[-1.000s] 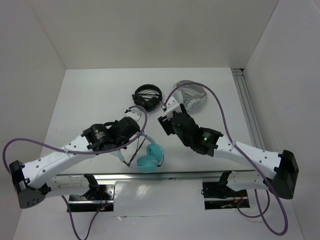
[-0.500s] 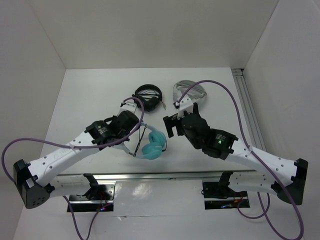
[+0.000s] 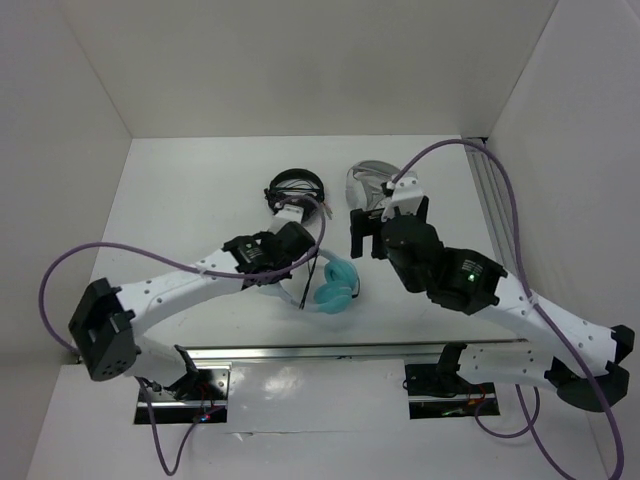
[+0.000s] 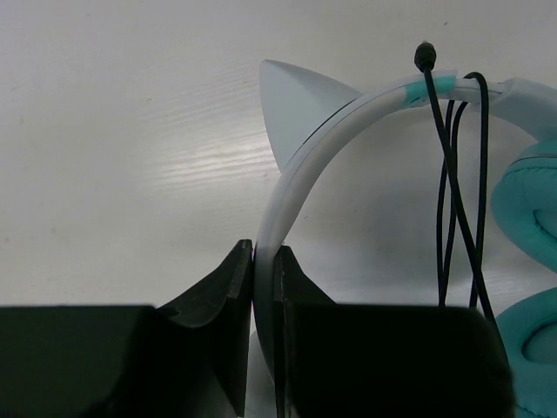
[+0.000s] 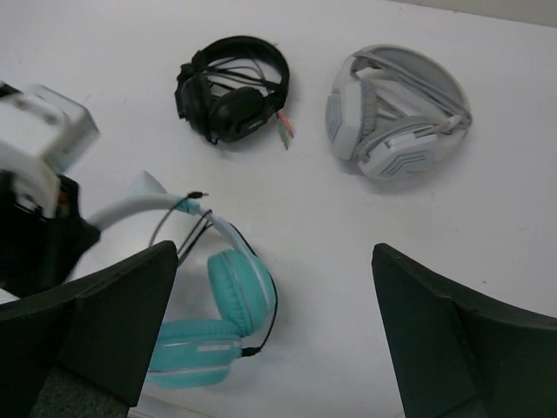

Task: Wrap the headphones

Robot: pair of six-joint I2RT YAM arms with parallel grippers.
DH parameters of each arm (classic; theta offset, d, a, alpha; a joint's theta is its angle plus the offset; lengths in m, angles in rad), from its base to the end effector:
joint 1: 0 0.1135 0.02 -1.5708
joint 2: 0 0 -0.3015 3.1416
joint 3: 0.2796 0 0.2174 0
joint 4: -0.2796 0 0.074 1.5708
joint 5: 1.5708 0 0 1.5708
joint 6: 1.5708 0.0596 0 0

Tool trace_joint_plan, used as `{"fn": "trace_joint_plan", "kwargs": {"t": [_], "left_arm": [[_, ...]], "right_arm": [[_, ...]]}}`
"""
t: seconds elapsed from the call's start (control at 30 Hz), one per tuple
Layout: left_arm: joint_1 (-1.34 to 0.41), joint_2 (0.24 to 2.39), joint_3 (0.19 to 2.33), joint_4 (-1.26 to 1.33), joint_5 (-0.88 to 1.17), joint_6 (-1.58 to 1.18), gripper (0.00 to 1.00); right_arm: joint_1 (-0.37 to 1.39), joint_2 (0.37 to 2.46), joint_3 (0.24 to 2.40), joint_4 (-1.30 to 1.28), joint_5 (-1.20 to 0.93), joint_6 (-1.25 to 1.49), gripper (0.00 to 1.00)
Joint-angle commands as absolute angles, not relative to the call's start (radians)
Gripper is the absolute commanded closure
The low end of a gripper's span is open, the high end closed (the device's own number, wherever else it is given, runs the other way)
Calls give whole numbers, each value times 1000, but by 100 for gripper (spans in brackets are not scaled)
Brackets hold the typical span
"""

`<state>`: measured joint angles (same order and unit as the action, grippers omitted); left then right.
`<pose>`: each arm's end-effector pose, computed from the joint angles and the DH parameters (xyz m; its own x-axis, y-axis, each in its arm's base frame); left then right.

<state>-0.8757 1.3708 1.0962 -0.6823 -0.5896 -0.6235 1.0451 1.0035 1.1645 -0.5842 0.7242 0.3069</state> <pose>0.1847 -0.1697 0.3091 -0.6779 0.0552 -0.7330 0.0460 0.9984 0.0326 0.1159 0.1210 0.4118 -0.3006 -0.0672 -0.9514 -0.2664 0.9637 0.0161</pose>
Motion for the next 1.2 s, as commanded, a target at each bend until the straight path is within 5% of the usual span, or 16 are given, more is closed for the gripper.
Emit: {"fn": "trace_joint_plan", "kwargs": {"t": [0.0, 0.37, 0.6, 0.63, 0.67, 0.87, 0.93, 0.97, 1.17], "left_arm": [[-891, 1449, 1190, -477, -588, -692, 100], [-980, 2014, 1613, -363, -601, -733, 100], [-971, 2117, 1597, -352, -568, -828, 100], [-971, 2117, 1585, -341, -558, -828, 94], [-982, 2117, 1563, -341, -558, -839, 79], [-991, 2045, 1488, -341, -569, -839, 50], [-991, 1990, 1453, -341, -581, -850, 25], [-991, 1968, 1441, -341, -594, -850, 0], [-1014, 1740, 1323, -376, -660, -831, 0]], "right_arm": [[1052, 968, 1301, -795, 860, 415, 0], [1052, 882, 1336, -905, 822, 425, 0], [1043, 827, 1244, -867, 750, 436, 0], [1043, 827, 1244, -867, 750, 436, 0], [1043, 827, 1244, -867, 750, 436, 0], [1043, 848, 1255, -815, 680, 425, 0], [1043, 848, 1266, -786, 595, 396, 0], [1043, 838, 1278, -761, 571, 387, 0], [1043, 828, 1368, -821, 534, 397, 0]]}}
